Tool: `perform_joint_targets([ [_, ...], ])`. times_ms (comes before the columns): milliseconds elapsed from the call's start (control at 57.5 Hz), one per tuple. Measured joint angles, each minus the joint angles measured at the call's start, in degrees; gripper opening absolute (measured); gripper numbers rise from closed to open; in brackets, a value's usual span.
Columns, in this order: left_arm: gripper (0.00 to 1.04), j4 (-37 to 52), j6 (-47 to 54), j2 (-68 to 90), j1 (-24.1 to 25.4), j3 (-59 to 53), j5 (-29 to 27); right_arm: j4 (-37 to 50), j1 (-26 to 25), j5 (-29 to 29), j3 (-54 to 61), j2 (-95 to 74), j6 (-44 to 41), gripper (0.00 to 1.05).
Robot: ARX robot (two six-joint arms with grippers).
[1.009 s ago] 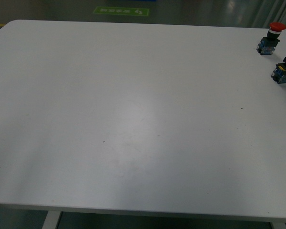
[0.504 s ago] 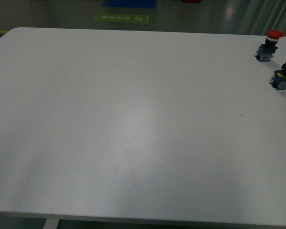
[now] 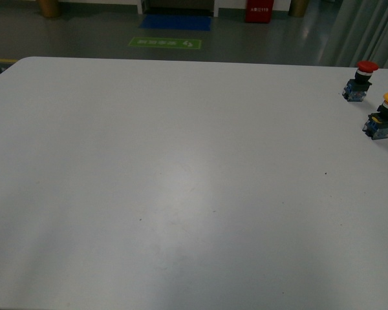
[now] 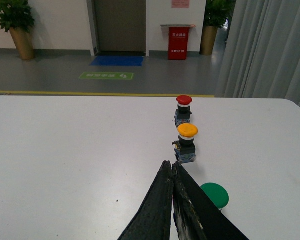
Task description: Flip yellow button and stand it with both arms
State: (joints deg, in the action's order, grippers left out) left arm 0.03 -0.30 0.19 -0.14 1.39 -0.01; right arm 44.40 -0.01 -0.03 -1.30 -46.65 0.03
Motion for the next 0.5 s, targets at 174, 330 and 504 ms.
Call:
perform_joint_targets([
  [174, 0.98, 0.0, 0.0, 0.0, 0.0, 0.0, 0.0, -6.5, 0.0, 0.0, 0.7, 7.5, 0.0, 0.03],
  [330, 0.98, 0.0, 0.0, 0.0, 0.0, 0.0, 0.0, -11.9, 0.0, 0.0, 1.0, 13.5, 0.0, 0.03],
  [504, 0.98, 0.0, 0.0, 0.0, 0.0, 0.0, 0.0, -17.7, 0.0, 0.0, 1.0, 19.8, 0.0, 0.03],
])
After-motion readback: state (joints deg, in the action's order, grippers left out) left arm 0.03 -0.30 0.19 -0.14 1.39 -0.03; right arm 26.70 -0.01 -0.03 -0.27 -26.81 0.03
